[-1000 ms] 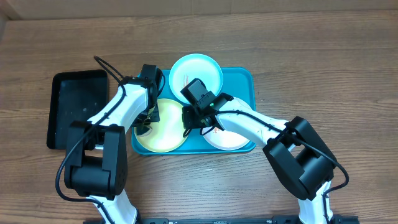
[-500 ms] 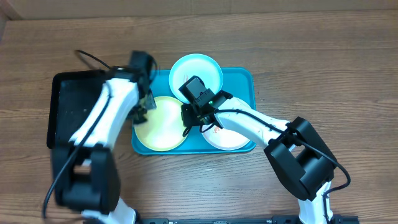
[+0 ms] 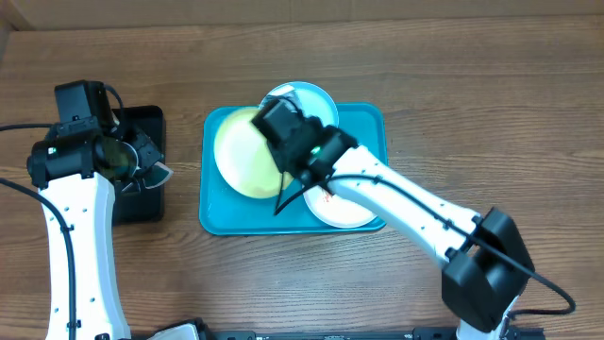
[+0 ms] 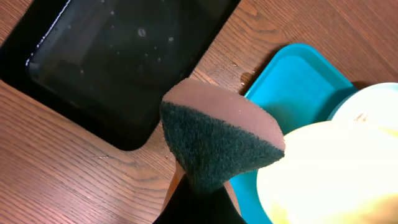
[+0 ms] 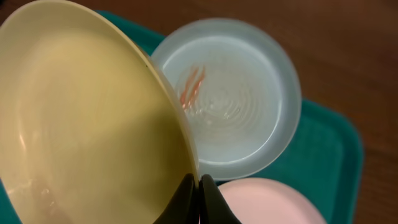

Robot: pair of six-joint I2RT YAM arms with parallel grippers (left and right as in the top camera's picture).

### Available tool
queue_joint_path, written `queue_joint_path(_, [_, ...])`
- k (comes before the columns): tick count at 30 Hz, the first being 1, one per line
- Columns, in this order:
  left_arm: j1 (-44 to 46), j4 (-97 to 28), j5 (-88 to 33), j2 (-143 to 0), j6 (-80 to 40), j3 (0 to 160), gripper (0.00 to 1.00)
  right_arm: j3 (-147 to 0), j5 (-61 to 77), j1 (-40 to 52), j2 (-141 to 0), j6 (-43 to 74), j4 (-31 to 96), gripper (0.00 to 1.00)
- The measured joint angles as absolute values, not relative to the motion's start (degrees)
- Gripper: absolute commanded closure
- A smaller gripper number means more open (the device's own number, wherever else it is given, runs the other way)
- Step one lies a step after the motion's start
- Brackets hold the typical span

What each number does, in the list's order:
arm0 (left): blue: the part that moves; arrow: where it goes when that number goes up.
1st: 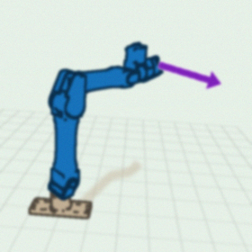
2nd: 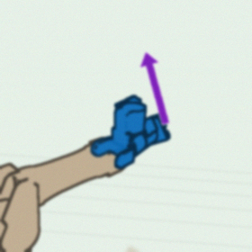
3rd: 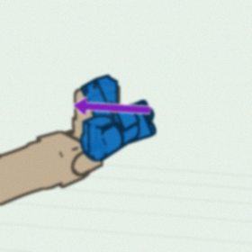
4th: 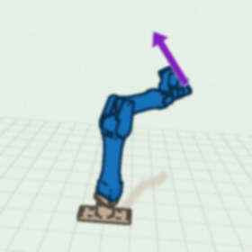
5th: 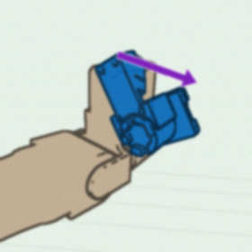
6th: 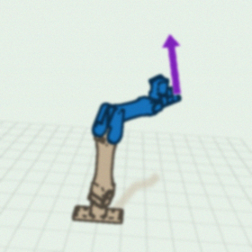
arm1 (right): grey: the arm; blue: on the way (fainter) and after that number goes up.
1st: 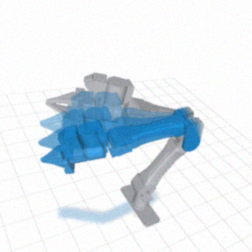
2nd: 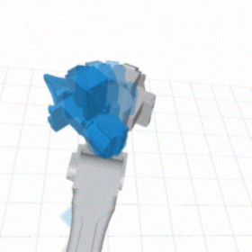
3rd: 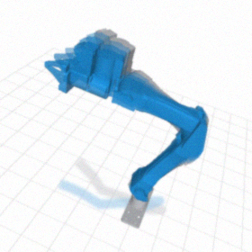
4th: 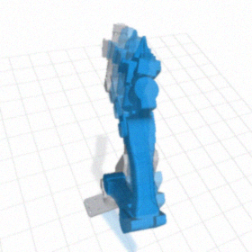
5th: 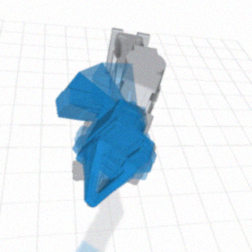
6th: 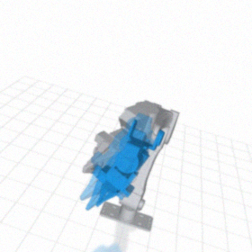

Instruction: Clean dirty plates on tray and stack at the side

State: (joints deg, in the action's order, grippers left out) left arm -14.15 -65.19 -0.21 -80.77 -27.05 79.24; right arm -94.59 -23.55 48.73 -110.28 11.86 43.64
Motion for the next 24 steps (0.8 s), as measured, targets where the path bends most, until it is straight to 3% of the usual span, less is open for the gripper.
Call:
queue_joint_path(9, [-14.39,-65.19,-1.56,-80.77,-26.59,79.22,0.96,-96.88,-53.63,59.9,-109.78,0.43,41.3,0.96])
queue_joint_path(24, [-14.39,-65.12,-1.58,-80.79,-26.41,79.22,0.96,-96.88,-68.36,61.25,-109.78,-10.13,36.88,0.96])
